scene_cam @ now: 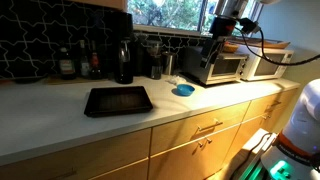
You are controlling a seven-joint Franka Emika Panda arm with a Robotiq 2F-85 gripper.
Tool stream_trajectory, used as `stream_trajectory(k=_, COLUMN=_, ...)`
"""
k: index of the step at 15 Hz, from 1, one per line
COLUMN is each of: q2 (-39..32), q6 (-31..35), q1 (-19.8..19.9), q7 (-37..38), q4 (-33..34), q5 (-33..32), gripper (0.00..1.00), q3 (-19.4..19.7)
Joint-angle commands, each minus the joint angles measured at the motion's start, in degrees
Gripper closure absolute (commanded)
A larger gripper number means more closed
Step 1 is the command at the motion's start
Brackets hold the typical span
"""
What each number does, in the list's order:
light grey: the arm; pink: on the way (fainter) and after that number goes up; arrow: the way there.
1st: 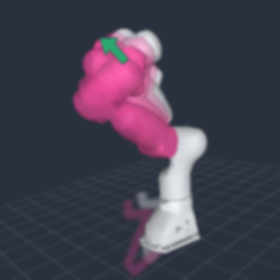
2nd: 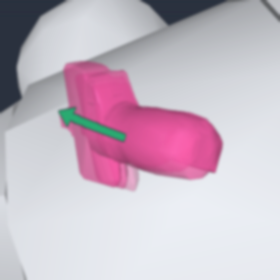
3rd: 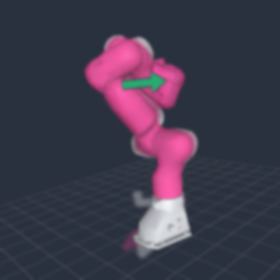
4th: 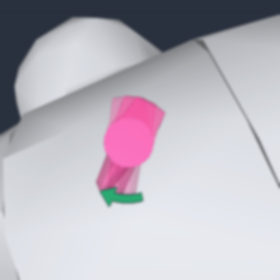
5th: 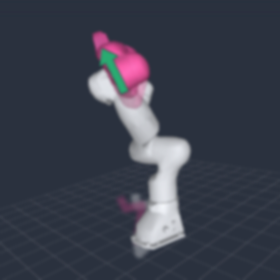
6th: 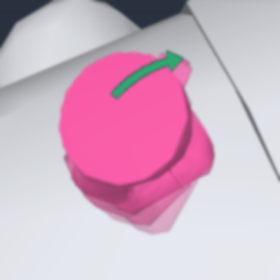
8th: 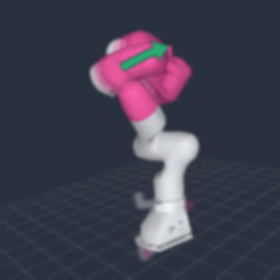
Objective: Open the oven door
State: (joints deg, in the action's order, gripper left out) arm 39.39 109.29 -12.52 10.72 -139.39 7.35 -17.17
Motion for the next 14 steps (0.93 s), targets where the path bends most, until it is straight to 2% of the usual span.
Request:
stream_trajectory(k=1, q2=-0.12, q6=-0.14, q1=-0.33, q7=0.2, q4=0.16, q5=-0.23, gripper=0.0, q3=0.26)
stream_trajectory(k=7, q2=-0.12, q6=-0.14, q1=-0.33, q7=0.2, q4=0.16, q5=-0.23, gripper=0.0, q3=0.26)
stream_trajectory(k=9, q2=0.16, q6=0.81, q1=1.53, q7=1.17, q4=-0.65, q5=0.2, gripper=0.0, q3=2.36)
stream_trajectory(k=14, q2=0.41, q6=0.07, q1=8.8, q7=-1.6, q4=-3.64, q5=1.36, gripper=0.0, q3=14.9)
